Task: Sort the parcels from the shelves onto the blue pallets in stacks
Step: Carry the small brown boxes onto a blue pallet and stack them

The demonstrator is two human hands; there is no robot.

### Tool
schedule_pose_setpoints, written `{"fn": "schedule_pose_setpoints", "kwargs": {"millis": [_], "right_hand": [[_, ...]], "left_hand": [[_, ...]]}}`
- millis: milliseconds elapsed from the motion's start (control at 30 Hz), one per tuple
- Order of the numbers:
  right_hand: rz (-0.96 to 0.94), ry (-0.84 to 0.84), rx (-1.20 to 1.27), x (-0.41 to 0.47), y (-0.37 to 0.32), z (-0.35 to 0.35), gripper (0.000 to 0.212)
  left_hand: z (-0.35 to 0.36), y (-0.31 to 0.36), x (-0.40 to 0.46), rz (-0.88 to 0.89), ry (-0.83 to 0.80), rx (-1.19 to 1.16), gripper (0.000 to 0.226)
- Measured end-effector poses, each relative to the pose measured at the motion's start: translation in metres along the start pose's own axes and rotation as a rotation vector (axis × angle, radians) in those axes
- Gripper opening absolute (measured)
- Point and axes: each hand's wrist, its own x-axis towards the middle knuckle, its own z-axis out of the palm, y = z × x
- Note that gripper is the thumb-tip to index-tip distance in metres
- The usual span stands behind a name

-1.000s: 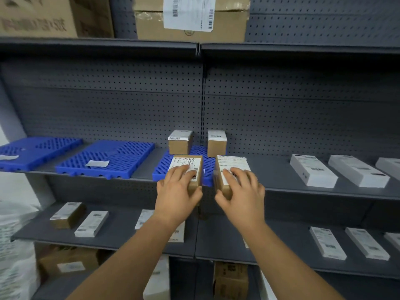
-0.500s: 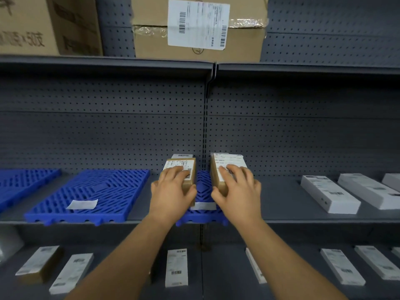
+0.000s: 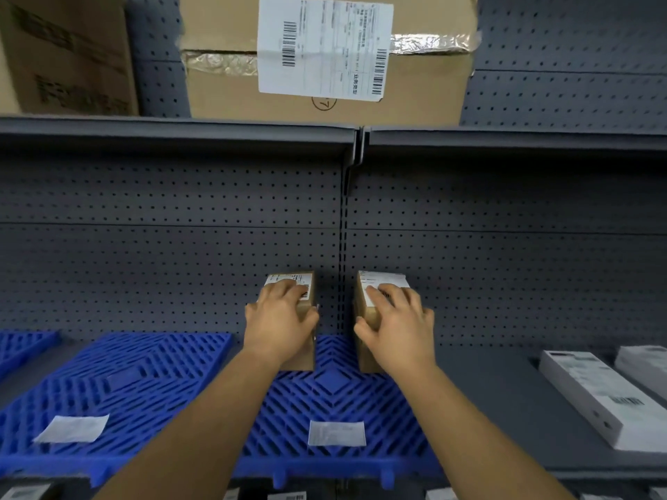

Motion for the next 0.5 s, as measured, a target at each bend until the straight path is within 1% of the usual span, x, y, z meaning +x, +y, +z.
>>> {"fn": "schedule_pose_setpoints", "kwargs": {"millis": [167, 333, 500], "right_hand": [[-0.014, -0.021, -0.023, 0.024, 0.004, 0.020, 0.055], [-0.025, -0.027, -0.013, 0.039, 0.006, 0.030, 0.054], [-0.026, 0.011, -0.026, 0.037, 0.003, 0.026, 0.056]], "left_hand": [[0.020, -0.007, 0.026, -0.021, -0.029, 0.018, 0.048], [0.030, -0.015, 0.038, -0.022, -0.019, 0.018, 0.051], [0.029, -0.021, 0.034, 0.045, 0.037, 0.012, 0.057]]}}
